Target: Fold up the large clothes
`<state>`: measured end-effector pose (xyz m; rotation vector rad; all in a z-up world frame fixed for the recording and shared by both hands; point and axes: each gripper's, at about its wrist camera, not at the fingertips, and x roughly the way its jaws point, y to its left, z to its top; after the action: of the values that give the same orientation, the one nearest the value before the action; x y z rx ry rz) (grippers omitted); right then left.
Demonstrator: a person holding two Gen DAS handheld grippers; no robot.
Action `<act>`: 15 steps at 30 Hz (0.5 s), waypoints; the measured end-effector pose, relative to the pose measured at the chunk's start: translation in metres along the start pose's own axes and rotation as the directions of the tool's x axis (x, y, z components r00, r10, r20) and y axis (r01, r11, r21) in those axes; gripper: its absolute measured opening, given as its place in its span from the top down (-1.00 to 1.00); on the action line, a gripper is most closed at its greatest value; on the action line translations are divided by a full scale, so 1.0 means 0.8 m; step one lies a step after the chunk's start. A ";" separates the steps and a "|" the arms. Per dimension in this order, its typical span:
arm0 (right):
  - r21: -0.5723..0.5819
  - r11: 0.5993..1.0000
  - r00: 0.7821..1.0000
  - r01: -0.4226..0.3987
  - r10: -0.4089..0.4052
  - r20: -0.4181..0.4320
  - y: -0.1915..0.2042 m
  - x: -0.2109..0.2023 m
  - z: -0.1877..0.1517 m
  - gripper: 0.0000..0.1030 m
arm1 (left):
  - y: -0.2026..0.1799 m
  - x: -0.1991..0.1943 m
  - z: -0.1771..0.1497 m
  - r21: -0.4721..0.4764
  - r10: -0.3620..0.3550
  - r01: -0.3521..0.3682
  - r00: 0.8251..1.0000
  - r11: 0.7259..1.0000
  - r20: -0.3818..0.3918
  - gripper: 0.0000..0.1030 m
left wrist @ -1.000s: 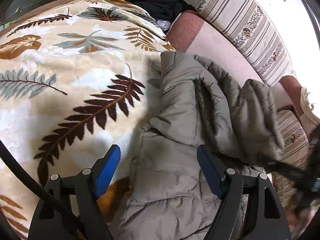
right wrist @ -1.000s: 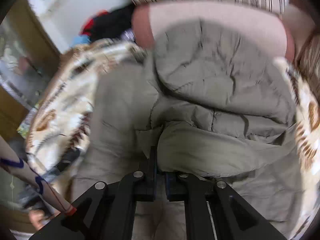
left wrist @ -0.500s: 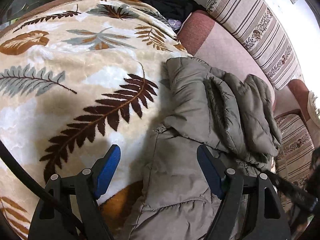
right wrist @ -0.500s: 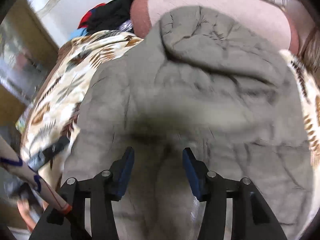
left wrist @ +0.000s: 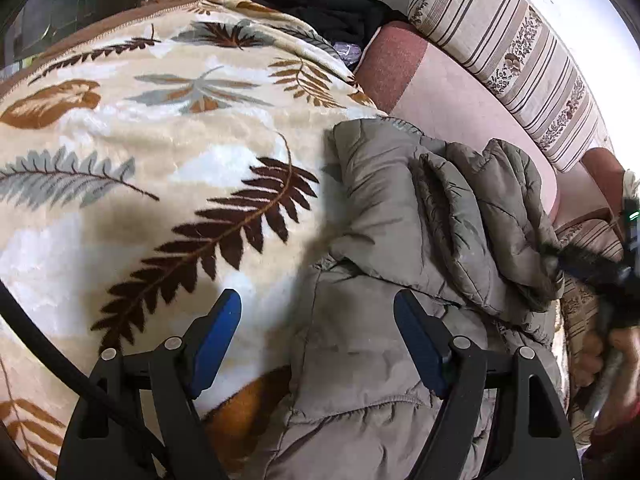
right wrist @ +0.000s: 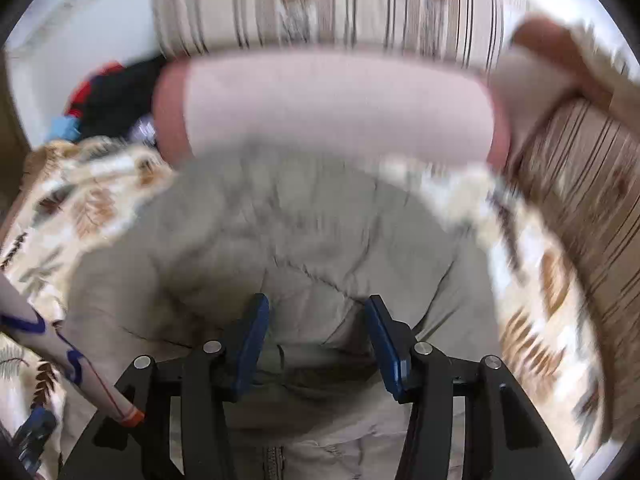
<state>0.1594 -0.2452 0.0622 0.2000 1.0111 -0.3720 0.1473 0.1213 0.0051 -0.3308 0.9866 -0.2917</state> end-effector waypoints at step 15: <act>-0.165 0.985 0.994 -0.038 0.055 0.095 0.070 -0.028 -0.006 -0.09 | -0.010 0.000 -0.002 0.032 0.002 -0.002 1.000 0.999 -0.002 -0.51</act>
<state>0.1669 -0.1872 0.0781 0.0565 0.9326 -0.2523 0.1454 0.1138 0.0076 -0.3001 0.9834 -0.3058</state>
